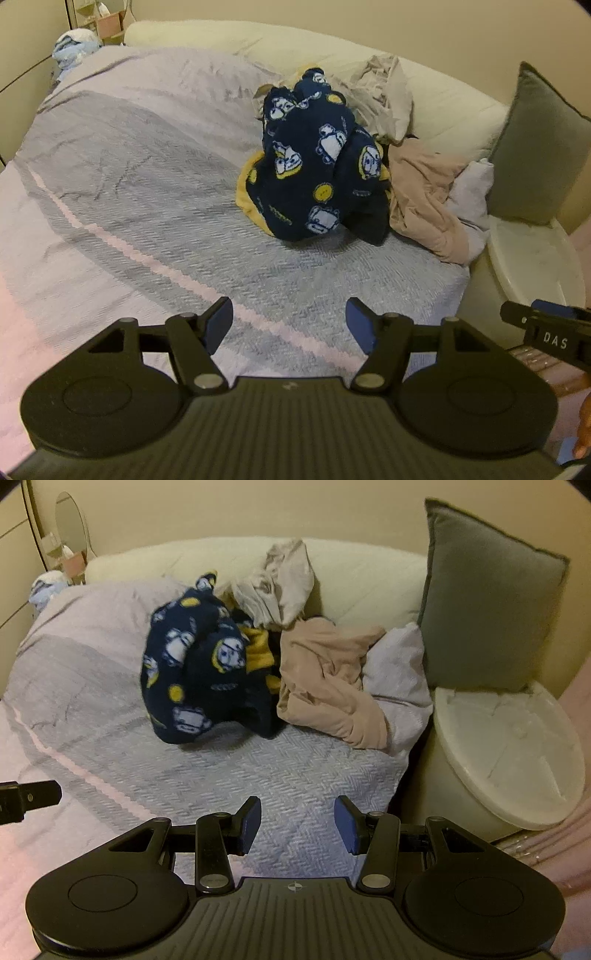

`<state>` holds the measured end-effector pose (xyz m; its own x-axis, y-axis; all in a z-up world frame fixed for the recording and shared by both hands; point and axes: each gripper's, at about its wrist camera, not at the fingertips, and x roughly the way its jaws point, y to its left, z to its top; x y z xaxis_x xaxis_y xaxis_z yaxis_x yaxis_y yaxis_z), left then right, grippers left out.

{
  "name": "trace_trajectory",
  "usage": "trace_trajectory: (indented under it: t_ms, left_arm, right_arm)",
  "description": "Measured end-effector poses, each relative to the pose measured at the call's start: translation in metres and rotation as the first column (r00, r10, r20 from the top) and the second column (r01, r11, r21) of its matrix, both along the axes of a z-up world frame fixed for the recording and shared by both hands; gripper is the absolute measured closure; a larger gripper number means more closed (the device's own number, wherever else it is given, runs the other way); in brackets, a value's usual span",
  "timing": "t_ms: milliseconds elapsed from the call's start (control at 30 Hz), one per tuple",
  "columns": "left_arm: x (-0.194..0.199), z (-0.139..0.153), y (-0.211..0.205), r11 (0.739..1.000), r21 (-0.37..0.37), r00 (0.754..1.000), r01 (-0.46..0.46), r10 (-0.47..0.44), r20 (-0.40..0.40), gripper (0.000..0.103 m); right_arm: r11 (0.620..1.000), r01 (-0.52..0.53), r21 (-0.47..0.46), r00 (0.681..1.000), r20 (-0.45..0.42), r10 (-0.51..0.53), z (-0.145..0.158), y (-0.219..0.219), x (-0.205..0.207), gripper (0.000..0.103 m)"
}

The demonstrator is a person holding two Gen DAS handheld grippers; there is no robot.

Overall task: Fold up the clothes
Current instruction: 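Move both grippers toward the clothes pile on the bed, then grasp the navy fleece pajamas with both grippers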

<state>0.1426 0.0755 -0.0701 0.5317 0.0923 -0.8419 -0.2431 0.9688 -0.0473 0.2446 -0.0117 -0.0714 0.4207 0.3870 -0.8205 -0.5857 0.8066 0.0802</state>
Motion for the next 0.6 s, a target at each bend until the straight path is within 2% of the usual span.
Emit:
trace_trajectory:
  t_ms: [300, 600]
  left_arm:
    - [0.071, -0.022, -0.001, 1.0, 0.014, 0.998, -0.02, 0.02, -0.056, 0.039]
    - [0.122, -0.041, 0.004, 0.999, 0.022, 0.995, -0.044, 0.046, -0.092, 0.039]
  right_arm:
    - [0.999, -0.046, -0.024, 0.998, -0.034, 0.045, -0.019, 0.032, 0.067, 0.055]
    - [0.997, -0.071, -0.04, 0.996, -0.062, 0.068, -0.04, 0.057, 0.123, 0.055]
